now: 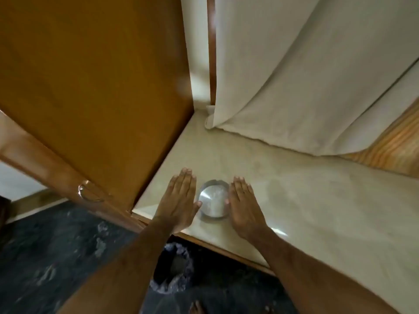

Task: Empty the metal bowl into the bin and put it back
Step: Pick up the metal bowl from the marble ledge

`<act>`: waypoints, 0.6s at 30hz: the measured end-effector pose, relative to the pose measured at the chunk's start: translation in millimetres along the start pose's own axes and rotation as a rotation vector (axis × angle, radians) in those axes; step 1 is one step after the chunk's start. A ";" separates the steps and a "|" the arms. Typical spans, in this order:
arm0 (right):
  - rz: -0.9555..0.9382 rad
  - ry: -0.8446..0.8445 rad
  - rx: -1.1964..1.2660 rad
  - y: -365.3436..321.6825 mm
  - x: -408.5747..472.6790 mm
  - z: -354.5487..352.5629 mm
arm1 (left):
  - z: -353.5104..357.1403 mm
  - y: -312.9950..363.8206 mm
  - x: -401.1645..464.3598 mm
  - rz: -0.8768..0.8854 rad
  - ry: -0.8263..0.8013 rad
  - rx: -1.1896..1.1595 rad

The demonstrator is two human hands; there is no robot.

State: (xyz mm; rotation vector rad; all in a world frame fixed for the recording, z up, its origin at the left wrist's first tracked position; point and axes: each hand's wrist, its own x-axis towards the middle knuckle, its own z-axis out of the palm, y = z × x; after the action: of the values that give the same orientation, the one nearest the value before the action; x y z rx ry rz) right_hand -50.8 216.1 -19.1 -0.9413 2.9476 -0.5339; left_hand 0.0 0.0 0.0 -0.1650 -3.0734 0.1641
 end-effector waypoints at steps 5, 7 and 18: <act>0.013 -0.089 0.018 12.3 -17.4 11.2 | 29.4 -3.6 -18.4 0.190 -0.113 -0.098; -0.010 -0.108 0.037 15.8 -18.1 10.9 | 34.9 -7.4 -20.4 0.212 -0.109 -0.166; -0.132 -0.244 0.002 24.2 8.1 -18.1 | 14.7 7.5 -9.8 0.071 -0.128 -0.277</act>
State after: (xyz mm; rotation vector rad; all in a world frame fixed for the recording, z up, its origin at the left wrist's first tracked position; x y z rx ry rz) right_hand -72.9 235.7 -9.0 -1.1182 2.6830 -0.3915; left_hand 9.6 4.9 -15.9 -0.2870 -3.2047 -0.2606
